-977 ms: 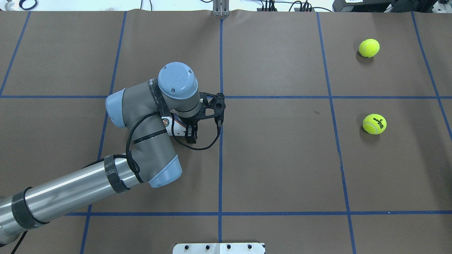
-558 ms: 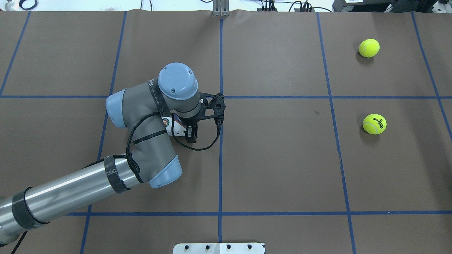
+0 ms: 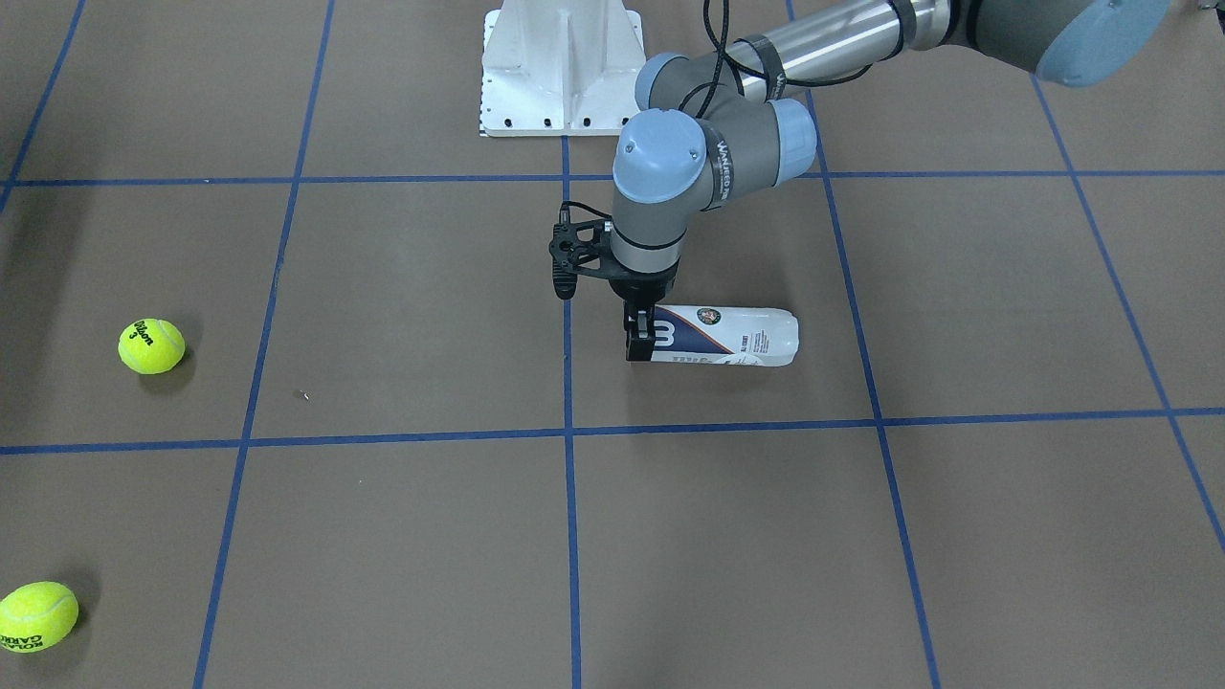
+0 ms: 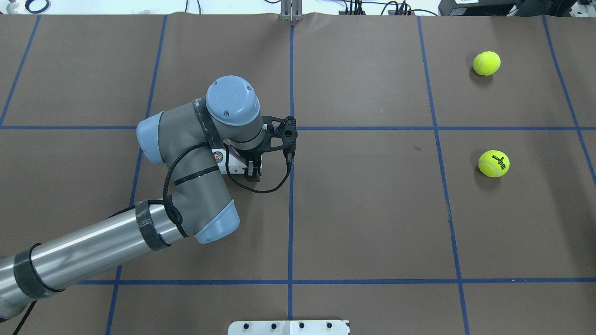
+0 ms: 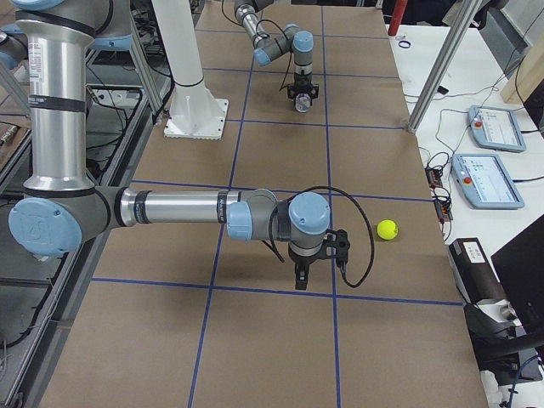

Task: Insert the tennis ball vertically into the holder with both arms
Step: 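Lift the can with the left gripper and tilt it upright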

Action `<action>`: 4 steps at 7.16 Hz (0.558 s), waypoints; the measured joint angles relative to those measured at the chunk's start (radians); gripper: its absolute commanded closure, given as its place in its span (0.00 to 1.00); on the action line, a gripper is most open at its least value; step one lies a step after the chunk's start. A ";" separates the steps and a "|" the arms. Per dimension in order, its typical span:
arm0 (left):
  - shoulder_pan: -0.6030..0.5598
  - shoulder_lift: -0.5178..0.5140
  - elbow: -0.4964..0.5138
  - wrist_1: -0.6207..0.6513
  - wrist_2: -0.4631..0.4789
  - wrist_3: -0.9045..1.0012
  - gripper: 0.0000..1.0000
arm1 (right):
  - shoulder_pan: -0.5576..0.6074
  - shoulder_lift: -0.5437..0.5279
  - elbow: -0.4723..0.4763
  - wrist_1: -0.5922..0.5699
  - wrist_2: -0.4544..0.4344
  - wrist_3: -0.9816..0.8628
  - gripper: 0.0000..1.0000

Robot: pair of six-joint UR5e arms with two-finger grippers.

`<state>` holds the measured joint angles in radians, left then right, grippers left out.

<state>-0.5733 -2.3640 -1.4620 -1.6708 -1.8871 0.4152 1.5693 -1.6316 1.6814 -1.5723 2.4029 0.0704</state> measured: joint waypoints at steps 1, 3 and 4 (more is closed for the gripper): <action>-0.013 -0.002 -0.020 0.000 0.000 -0.006 0.63 | 0.000 0.001 0.002 0.000 0.000 0.000 0.01; -0.031 -0.008 -0.088 -0.014 0.021 -0.101 0.66 | 0.000 0.001 0.008 0.000 0.000 0.000 0.01; -0.033 -0.013 -0.115 -0.060 0.038 -0.190 0.66 | 0.000 0.001 0.011 0.000 0.000 0.000 0.01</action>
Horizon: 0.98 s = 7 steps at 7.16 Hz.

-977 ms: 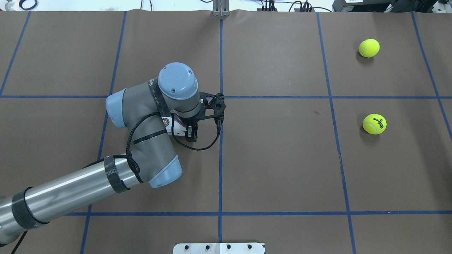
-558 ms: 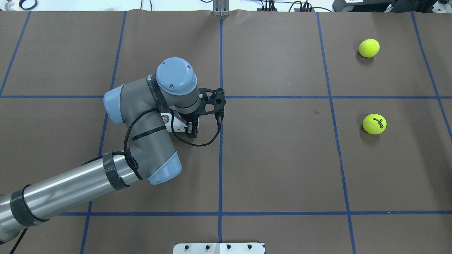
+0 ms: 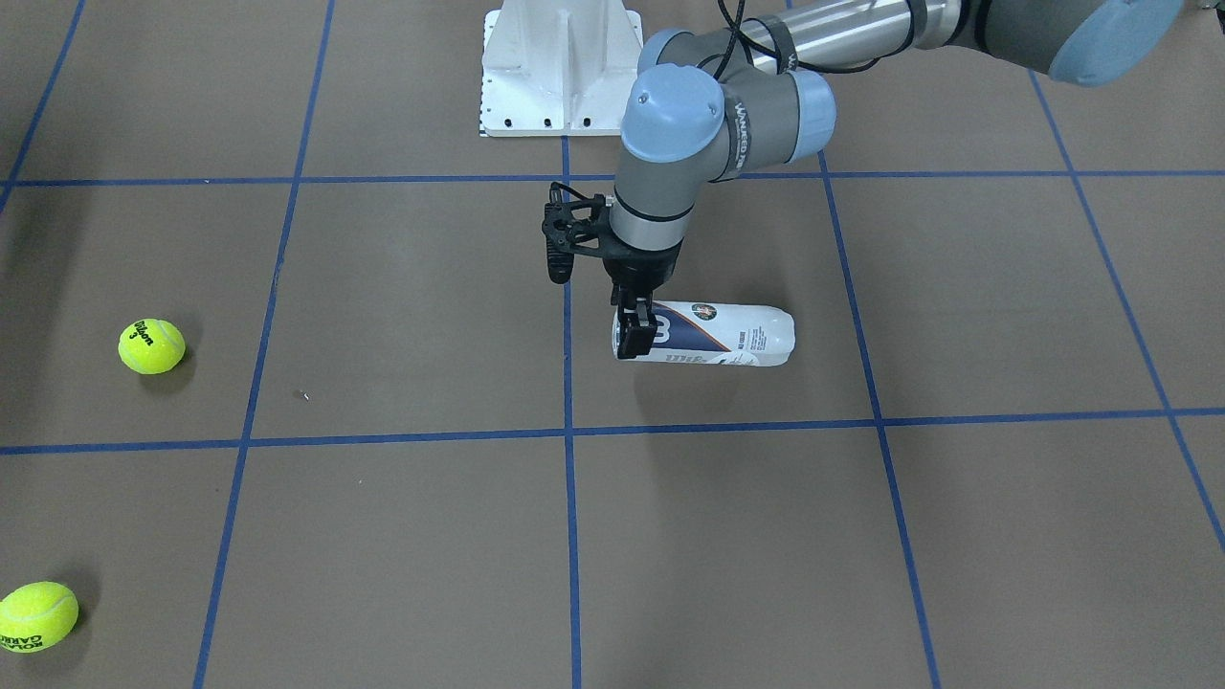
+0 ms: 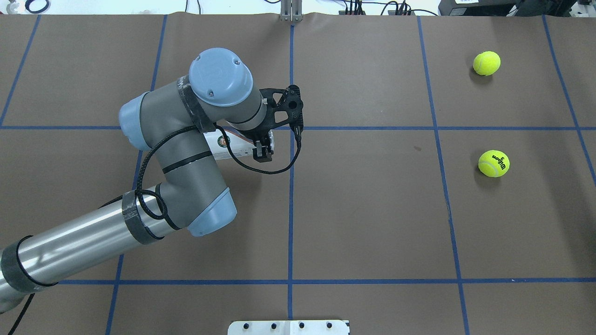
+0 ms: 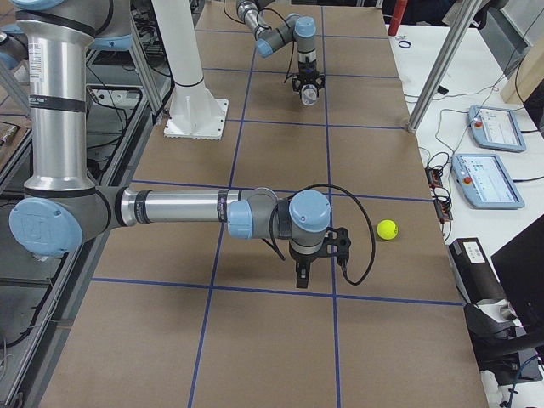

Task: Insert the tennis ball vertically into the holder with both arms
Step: 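Lift the can with the left gripper and tilt it upright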

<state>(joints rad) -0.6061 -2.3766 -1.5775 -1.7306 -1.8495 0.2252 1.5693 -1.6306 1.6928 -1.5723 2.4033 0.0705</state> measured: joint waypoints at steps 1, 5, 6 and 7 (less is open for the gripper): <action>-0.001 -0.003 -0.012 -0.106 0.021 -0.129 0.66 | 0.000 0.000 0.005 0.000 0.000 0.000 0.01; -0.007 0.003 -0.008 -0.625 0.171 -0.572 0.66 | 0.000 0.009 0.012 0.000 0.000 0.001 0.01; -0.008 0.011 -0.005 -0.698 0.215 -0.627 0.65 | 0.000 0.010 0.014 0.000 0.001 0.002 0.01; -0.007 0.029 0.009 -0.766 0.262 -0.665 0.65 | 0.000 0.010 0.016 0.000 0.001 0.003 0.01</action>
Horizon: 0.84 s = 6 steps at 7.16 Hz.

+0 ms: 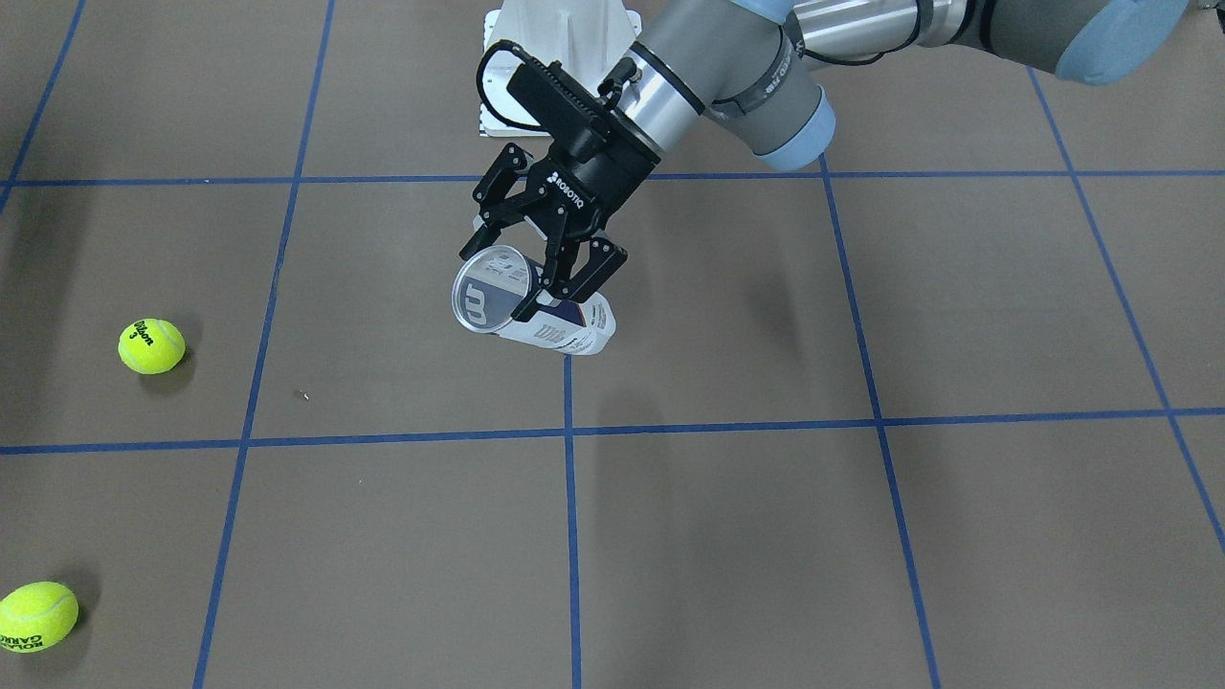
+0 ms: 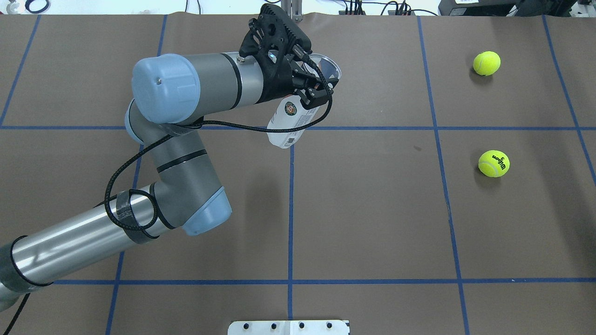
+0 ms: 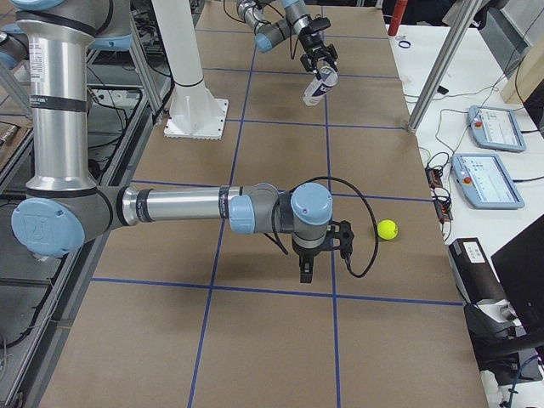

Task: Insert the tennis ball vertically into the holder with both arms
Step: 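Lift the can with the left gripper and tilt it upright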

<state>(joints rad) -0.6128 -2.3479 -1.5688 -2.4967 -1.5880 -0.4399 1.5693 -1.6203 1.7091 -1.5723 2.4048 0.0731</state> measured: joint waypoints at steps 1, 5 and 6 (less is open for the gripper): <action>0.000 0.018 0.040 -0.103 0.048 -0.032 0.65 | 0.000 0.000 0.002 0.000 0.000 0.000 0.01; 0.001 0.058 0.178 -0.430 0.142 -0.097 0.64 | 0.000 0.001 0.003 0.001 0.002 0.001 0.01; 0.002 0.088 0.186 -0.481 0.158 -0.102 0.63 | 0.000 0.002 0.004 0.002 0.004 0.001 0.01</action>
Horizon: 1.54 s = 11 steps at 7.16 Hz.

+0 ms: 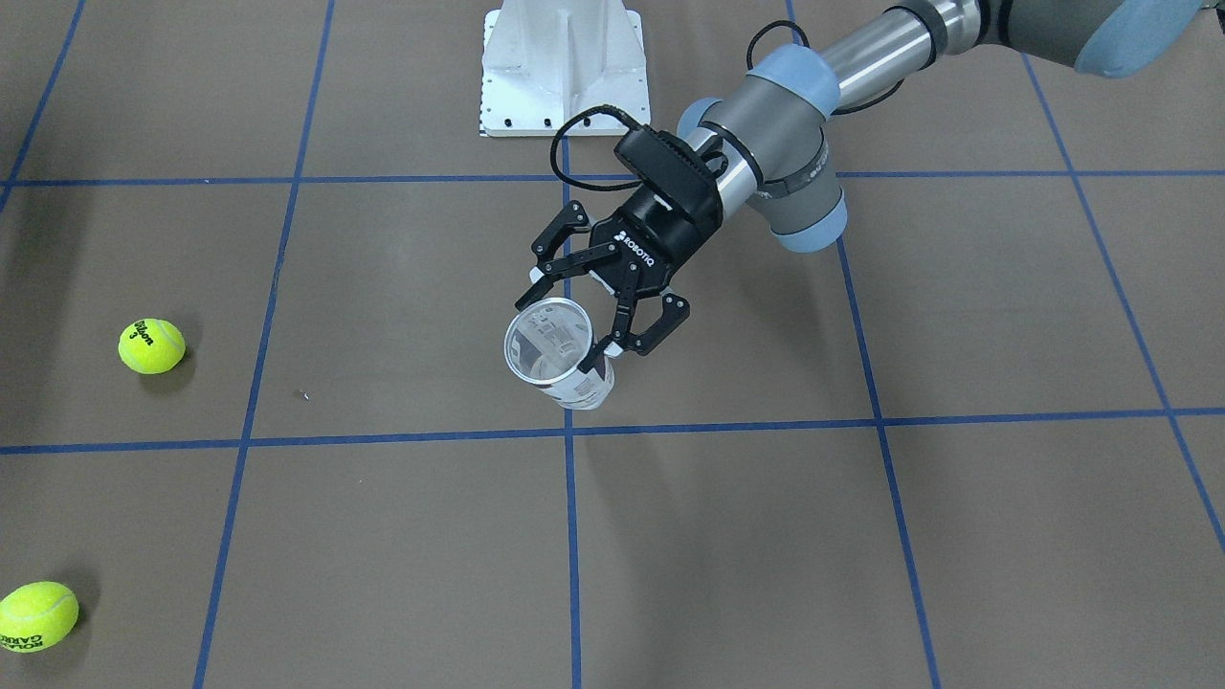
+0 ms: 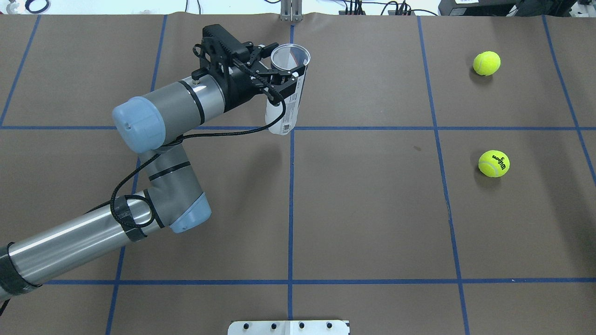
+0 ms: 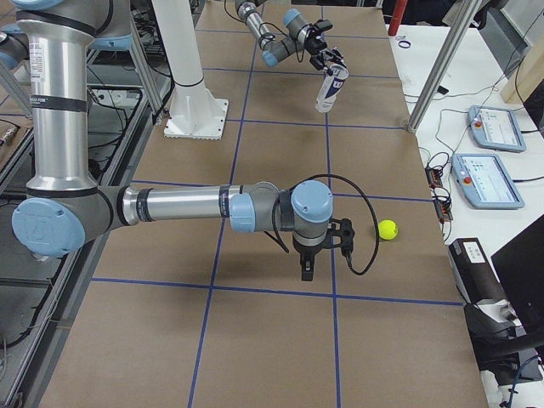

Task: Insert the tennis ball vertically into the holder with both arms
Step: 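Lift the can with the left gripper and tilt it upright, then lower the upright can onto the table with the left gripper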

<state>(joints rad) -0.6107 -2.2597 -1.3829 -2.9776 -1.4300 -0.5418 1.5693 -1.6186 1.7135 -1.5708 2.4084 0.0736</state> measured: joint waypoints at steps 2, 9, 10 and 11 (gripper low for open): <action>0.005 0.032 0.042 -0.117 0.010 -0.003 0.62 | 0.000 0.000 0.003 0.000 0.001 0.000 0.01; 0.070 0.042 0.140 -0.348 0.122 0.024 0.65 | 0.000 0.000 0.002 0.000 0.001 -0.001 0.01; 0.071 0.047 0.140 -0.350 0.123 0.040 0.65 | 0.000 0.000 0.001 0.000 0.001 0.000 0.01; 0.072 0.057 0.141 -0.357 0.124 0.048 0.65 | 0.000 0.000 0.000 -0.001 0.001 0.000 0.01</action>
<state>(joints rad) -0.5384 -2.2023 -1.2421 -3.3344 -1.3060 -0.4935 1.5693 -1.6184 1.7135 -1.5718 2.4099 0.0732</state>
